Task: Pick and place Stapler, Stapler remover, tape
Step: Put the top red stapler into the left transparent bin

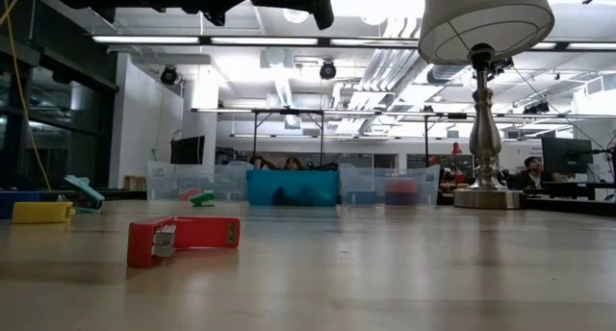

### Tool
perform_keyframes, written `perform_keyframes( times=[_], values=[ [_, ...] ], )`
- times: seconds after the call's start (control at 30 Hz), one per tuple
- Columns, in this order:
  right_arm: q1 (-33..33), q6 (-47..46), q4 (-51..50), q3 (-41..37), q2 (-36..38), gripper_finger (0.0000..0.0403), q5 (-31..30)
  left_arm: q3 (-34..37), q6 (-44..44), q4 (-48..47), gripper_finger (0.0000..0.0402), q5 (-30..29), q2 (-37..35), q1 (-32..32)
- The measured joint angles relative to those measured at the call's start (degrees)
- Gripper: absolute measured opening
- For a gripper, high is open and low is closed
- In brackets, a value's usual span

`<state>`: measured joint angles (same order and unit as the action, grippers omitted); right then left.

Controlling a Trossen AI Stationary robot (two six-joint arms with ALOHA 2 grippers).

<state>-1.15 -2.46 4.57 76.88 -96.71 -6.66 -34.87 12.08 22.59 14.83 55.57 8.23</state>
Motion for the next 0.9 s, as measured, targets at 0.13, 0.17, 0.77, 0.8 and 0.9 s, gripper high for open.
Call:
perform_keyframes(
  times=[0.13,0.17,0.77,0.8,0.9],
  values=[
    [0.0,0.0,-0.5,0.0,0.0,0.0041,0.0,0.0,-0.4,0.1,0.0126,0.0,0.0,0.0],
    [0.0,0.0,-0.6,0.0,0.0,0.0041,0.0,0.0,-0.5,0.1,0.0125,0.0,0.0,0.0],
    [0.0,0.0,-0.9,0.0,0.0,0.0041,-0.6,-0.1,-1.8,-1.8,0.006,-0.2,0.0,0.0],
    [0.0,0.0,-0.9,0.0,0.0,0.0041,-0.6,-0.1,-1.8,-1.8,0.006,-0.3,0.0,0.0],
    [0.0,-0.1,-1.0,0.0,0.1,0.006,-0.7,-0.1,-1.8,-1.8,0.0059,-0.4,0.0,0.0]
  ],
)
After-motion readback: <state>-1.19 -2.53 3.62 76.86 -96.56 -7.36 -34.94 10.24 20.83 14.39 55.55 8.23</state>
